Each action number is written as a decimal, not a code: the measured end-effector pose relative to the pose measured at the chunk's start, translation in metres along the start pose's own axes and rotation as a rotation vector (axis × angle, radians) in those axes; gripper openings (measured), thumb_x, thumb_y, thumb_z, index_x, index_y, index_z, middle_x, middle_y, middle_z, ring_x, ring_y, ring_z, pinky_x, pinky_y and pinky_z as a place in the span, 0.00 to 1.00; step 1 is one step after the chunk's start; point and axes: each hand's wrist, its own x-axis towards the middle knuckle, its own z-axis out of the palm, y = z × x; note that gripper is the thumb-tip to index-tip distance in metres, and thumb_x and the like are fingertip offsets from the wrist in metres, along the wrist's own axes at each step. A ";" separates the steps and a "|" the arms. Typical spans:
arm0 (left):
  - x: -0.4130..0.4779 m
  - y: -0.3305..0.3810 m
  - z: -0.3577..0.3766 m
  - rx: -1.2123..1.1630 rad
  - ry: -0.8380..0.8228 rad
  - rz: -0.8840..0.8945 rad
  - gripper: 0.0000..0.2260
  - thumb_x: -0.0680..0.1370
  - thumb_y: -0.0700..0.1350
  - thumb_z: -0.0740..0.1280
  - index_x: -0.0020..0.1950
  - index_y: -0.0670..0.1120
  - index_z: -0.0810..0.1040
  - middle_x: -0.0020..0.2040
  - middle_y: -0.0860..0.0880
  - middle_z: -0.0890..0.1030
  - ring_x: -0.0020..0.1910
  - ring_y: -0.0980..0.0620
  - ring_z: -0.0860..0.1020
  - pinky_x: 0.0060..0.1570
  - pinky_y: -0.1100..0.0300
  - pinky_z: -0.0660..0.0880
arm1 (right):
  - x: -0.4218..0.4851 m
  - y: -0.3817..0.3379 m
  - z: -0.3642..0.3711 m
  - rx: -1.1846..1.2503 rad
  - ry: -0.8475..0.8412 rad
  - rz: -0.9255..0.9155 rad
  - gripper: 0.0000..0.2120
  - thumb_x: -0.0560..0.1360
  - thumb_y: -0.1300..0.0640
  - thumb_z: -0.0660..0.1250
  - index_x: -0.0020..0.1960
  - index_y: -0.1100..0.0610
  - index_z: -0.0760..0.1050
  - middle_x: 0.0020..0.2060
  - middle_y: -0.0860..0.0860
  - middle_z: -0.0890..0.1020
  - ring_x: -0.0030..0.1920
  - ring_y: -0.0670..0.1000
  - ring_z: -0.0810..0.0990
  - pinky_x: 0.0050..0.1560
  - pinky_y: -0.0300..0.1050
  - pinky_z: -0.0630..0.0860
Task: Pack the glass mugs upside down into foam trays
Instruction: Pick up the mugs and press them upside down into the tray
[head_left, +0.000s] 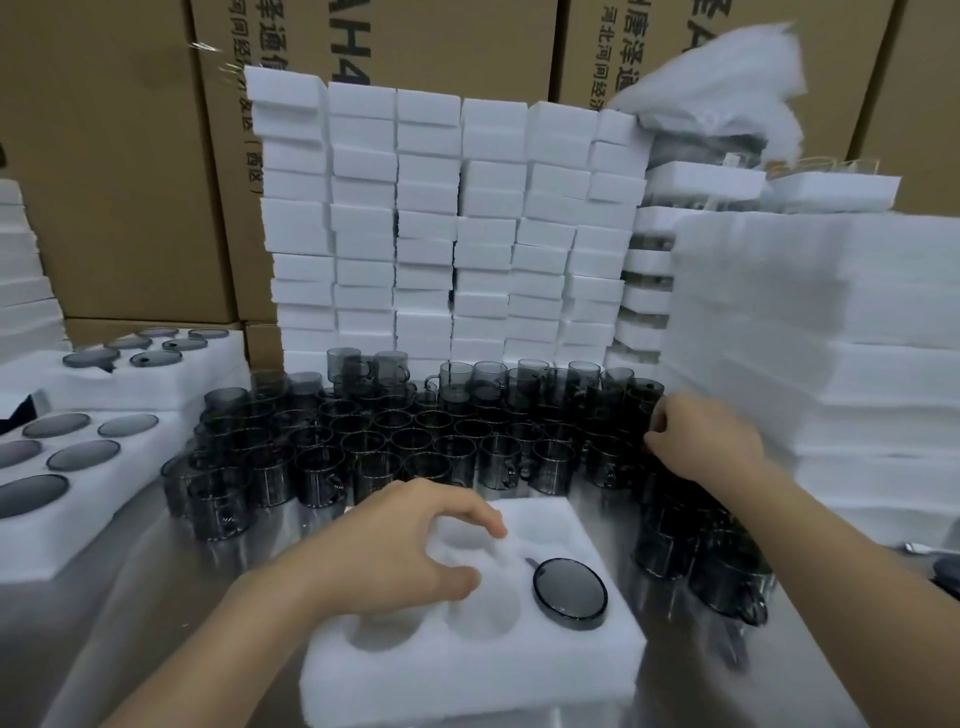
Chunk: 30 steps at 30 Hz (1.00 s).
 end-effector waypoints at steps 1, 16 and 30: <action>0.000 0.000 -0.001 -0.034 0.011 0.014 0.16 0.76 0.54 0.76 0.61 0.71 0.81 0.67 0.73 0.77 0.68 0.70 0.74 0.74 0.55 0.71 | -0.007 -0.004 -0.004 0.017 0.060 -0.035 0.02 0.80 0.51 0.68 0.50 0.48 0.78 0.48 0.50 0.84 0.48 0.58 0.80 0.45 0.49 0.74; 0.008 0.025 0.019 -0.795 0.391 0.064 0.12 0.80 0.42 0.76 0.62 0.53 0.84 0.56 0.53 0.88 0.54 0.53 0.87 0.51 0.57 0.84 | -0.136 -0.063 0.019 0.575 0.408 -0.689 0.15 0.77 0.33 0.68 0.52 0.40 0.68 0.45 0.39 0.74 0.43 0.45 0.78 0.36 0.45 0.78; 0.010 0.023 0.021 -0.802 0.413 0.112 0.19 0.72 0.45 0.83 0.60 0.56 0.84 0.60 0.53 0.87 0.54 0.46 0.88 0.48 0.58 0.84 | -0.132 -0.056 0.032 0.796 0.426 -0.668 0.32 0.79 0.41 0.73 0.79 0.42 0.66 0.60 0.33 0.75 0.57 0.44 0.79 0.53 0.34 0.76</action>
